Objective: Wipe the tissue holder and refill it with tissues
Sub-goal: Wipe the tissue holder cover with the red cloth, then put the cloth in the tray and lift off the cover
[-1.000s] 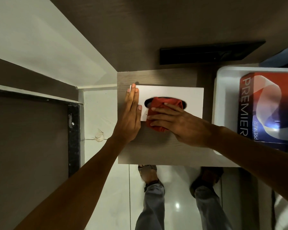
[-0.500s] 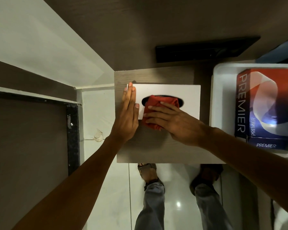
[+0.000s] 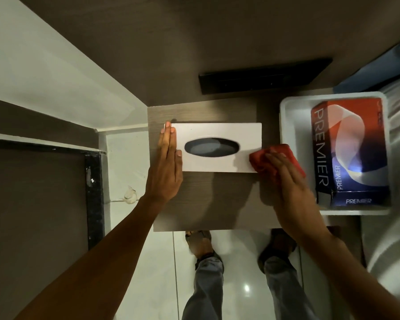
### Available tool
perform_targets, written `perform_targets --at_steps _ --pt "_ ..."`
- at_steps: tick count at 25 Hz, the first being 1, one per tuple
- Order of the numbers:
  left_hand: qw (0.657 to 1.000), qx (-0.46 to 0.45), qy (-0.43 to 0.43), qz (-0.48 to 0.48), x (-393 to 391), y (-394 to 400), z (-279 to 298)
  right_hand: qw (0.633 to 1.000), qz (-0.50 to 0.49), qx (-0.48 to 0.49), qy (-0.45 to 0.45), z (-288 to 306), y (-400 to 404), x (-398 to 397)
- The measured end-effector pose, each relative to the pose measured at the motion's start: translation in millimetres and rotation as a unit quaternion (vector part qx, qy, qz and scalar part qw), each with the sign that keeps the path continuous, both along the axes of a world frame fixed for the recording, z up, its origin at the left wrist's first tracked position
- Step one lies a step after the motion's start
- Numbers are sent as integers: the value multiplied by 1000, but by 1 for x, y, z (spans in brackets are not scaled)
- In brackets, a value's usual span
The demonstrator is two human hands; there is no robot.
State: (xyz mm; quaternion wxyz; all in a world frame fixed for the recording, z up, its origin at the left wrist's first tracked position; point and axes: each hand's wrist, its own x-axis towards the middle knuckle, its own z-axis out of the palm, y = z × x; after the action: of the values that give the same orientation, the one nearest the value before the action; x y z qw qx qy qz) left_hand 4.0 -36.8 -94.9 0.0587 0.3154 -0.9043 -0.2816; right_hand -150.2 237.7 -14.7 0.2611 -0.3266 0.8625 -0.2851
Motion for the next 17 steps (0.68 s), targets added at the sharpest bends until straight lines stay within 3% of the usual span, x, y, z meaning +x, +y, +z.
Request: perform_targets --at_steps 2,5,8,10,13,17 --pt "1000 -2 6 -3 0 0 0 988 -133 -44 -57 11 0 -3" --pt "1000 -4 6 4 0 1 -1 973 -225 -54 10 17 -2 -19" --pt "1000 0 5 6 -2 4 0 983 -169 -53 53 9 5 -41" --pt "1000 5 5 6 -3 4 1 992 -107 47 42 -4 11 -48" --pt "1000 3 6 12 -4 4 0 975 -147 163 39 -21 13 -44" --pt "1000 -1 13 8 -4 3 -4 960 -200 116 160 -33 16 -45"
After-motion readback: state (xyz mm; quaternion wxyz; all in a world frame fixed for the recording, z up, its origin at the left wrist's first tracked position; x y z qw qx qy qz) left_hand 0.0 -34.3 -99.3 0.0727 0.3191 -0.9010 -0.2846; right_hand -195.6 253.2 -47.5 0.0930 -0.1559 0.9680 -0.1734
